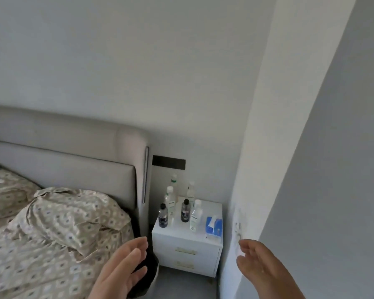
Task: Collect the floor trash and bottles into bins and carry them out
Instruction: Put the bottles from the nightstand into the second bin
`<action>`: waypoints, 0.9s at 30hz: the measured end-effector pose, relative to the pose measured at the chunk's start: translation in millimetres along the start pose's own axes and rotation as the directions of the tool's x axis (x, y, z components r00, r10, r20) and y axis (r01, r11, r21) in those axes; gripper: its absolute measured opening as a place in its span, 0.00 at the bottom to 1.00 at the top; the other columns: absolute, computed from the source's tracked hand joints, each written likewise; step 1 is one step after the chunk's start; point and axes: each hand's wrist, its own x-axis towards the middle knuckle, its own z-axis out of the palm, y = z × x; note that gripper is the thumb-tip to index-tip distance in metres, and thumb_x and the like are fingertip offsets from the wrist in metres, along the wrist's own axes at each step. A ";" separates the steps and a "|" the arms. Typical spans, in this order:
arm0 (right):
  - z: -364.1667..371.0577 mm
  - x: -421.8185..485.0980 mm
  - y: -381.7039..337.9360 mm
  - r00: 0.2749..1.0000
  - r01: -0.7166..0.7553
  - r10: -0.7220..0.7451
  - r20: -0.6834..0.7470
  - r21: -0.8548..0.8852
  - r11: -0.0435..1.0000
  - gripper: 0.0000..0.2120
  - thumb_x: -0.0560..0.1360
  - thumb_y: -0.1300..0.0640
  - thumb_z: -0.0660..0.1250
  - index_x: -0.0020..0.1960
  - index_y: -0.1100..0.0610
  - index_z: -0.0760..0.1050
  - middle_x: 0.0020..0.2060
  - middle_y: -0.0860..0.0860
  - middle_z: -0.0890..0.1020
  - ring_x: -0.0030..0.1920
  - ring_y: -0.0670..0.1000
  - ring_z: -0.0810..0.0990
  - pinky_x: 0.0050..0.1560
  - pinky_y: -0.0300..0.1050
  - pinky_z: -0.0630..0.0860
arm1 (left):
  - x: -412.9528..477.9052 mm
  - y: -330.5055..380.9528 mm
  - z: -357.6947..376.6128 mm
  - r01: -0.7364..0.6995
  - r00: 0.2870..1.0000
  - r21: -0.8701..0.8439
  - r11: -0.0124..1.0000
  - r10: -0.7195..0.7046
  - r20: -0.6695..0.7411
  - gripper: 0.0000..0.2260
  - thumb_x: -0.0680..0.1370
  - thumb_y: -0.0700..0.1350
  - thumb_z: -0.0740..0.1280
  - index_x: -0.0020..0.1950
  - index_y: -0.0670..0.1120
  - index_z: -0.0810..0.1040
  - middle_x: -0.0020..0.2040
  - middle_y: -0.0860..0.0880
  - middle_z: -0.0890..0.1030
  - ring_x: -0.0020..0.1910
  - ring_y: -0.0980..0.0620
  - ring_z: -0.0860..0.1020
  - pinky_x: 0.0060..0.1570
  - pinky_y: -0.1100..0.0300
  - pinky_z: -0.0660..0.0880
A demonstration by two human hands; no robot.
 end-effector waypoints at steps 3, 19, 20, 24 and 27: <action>7.3 62.2 3.6 1.000 -0.017 0.017 -0.013 0.023 1.000 0.09 0.75 0.58 0.68 0.52 0.47 0.76 0.58 0.46 0.78 0.63 0.48 0.74 0.64 0.43 0.67 | 51.8 -6.7 6.8 0.059 0.998 0.040 0.997 -0.060 0.026 0.37 0.45 0.57 0.79 0.51 0.48 0.79 0.47 0.52 0.85 0.57 0.50 0.76 0.50 0.54 0.71; 111.9 340.4 11.8 0.953 -0.075 0.085 0.290 -0.046 0.996 0.10 0.76 0.55 0.67 0.55 0.45 0.74 0.55 0.43 0.77 0.64 0.48 0.73 0.65 0.43 0.65 | 242.8 -7.3 -33.5 0.220 0.948 0.154 0.963 -0.174 -0.265 0.40 0.39 0.68 0.78 0.48 0.53 0.85 0.54 0.53 0.83 0.57 0.54 0.76 0.65 0.45 0.67; 118.0 351.5 13.1 0.952 -0.089 0.101 0.289 -0.053 0.995 0.10 0.76 0.56 0.67 0.55 0.45 0.74 0.55 0.42 0.76 0.64 0.48 0.73 0.66 0.45 0.65 | 254.0 -11.0 -43.2 0.249 0.942 0.157 0.956 -0.201 -0.269 0.37 0.41 0.69 0.77 0.46 0.55 0.85 0.55 0.53 0.83 0.59 0.52 0.76 0.65 0.44 0.66; 134.2 388.3 22.7 0.952 -0.167 0.191 0.241 -0.116 0.979 0.10 0.76 0.56 0.67 0.55 0.45 0.72 0.56 0.44 0.75 0.65 0.48 0.72 0.69 0.49 0.67 | 309.5 -28.0 -76.5 0.276 0.927 0.119 0.954 -0.232 -0.294 0.12 0.78 0.49 0.62 0.45 0.53 0.86 0.50 0.53 0.85 0.64 0.46 0.73 0.66 0.44 0.65; 144.4 410.8 31.3 0.951 -0.237 0.256 0.172 -0.124 0.964 0.10 0.75 0.57 0.68 0.51 0.43 0.73 0.58 0.48 0.77 0.63 0.48 0.74 0.68 0.49 0.68 | 356.4 -38.9 -88.5 0.308 0.924 0.124 0.943 -0.266 -0.274 0.12 0.80 0.39 0.58 0.50 0.47 0.81 0.52 0.49 0.82 0.63 0.44 0.73 0.62 0.47 0.67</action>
